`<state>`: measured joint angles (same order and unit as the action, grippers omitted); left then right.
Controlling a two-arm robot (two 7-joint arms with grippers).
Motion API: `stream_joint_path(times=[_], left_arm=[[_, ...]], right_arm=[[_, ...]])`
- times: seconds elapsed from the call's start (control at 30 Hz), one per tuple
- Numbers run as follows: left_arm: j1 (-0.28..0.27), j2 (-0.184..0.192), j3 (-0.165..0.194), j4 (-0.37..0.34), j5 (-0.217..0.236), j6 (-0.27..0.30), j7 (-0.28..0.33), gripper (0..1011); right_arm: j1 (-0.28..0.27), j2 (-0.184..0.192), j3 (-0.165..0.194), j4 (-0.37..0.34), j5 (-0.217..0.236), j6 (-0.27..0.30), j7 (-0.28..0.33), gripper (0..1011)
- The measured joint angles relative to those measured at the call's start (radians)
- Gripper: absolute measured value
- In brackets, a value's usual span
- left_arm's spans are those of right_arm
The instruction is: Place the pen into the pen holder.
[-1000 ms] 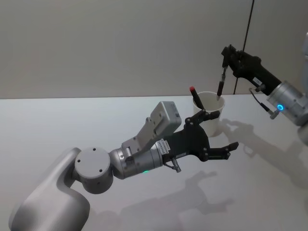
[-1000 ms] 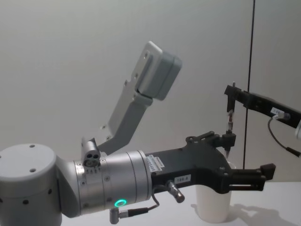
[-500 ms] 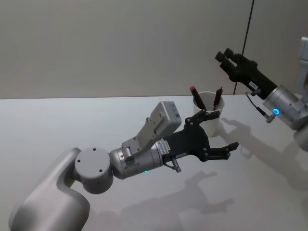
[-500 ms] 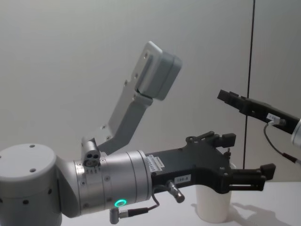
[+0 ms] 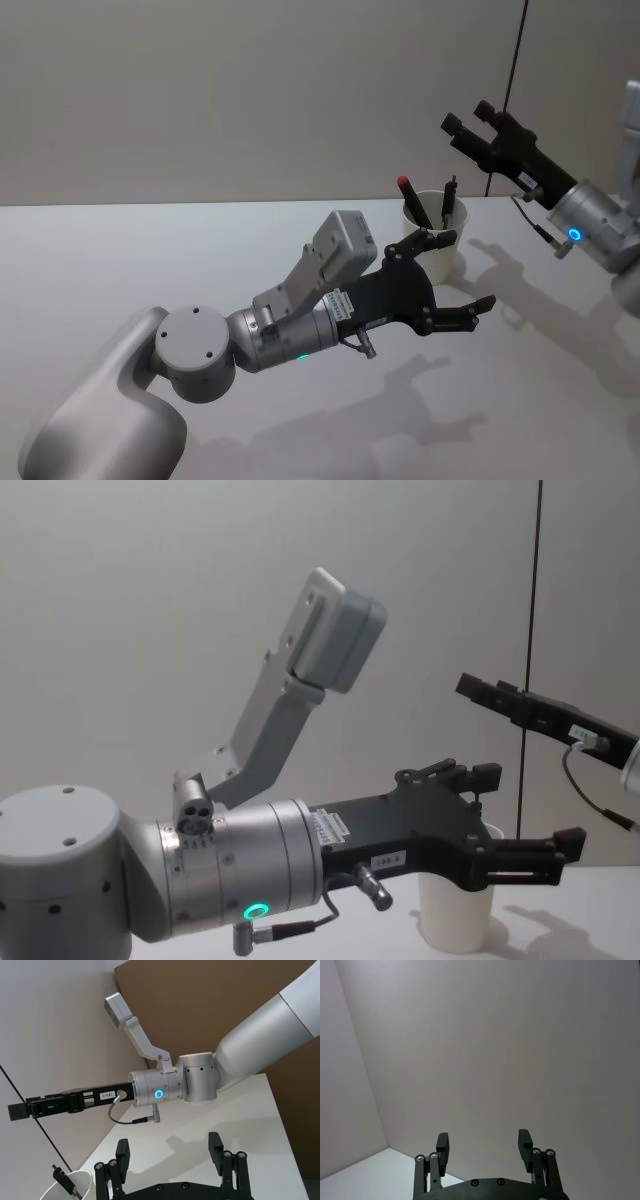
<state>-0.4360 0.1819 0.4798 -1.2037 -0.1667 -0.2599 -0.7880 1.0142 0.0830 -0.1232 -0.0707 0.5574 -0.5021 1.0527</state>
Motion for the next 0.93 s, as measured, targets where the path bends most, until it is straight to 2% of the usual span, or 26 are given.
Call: stream_joint_path(times=[0.07,0.17,0.23,0.93], left_arm=[[0.000,0.000,0.000,0.000,0.000,0.000,0.000,1000],[0.000,0.000,0.000,0.000,0.000,0.000,0.000,1000],[0.000,0.000,0.000,0.000,0.000,0.000,0.000,1000],[0.000,0.000,0.000,0.000,0.000,0.000,0.000,1000]], right_arm=[[0.000,0.002,0.004,0.000,-0.002,0.000,0.001,864],[0.000,0.005,0.009,0.000,-0.004,-0.001,0.003,979],[-0.001,0.006,0.011,0.000,-0.005,-0.001,0.004,1002],[-0.001,0.012,0.022,-0.001,-0.011,-0.002,0.012,1002]])
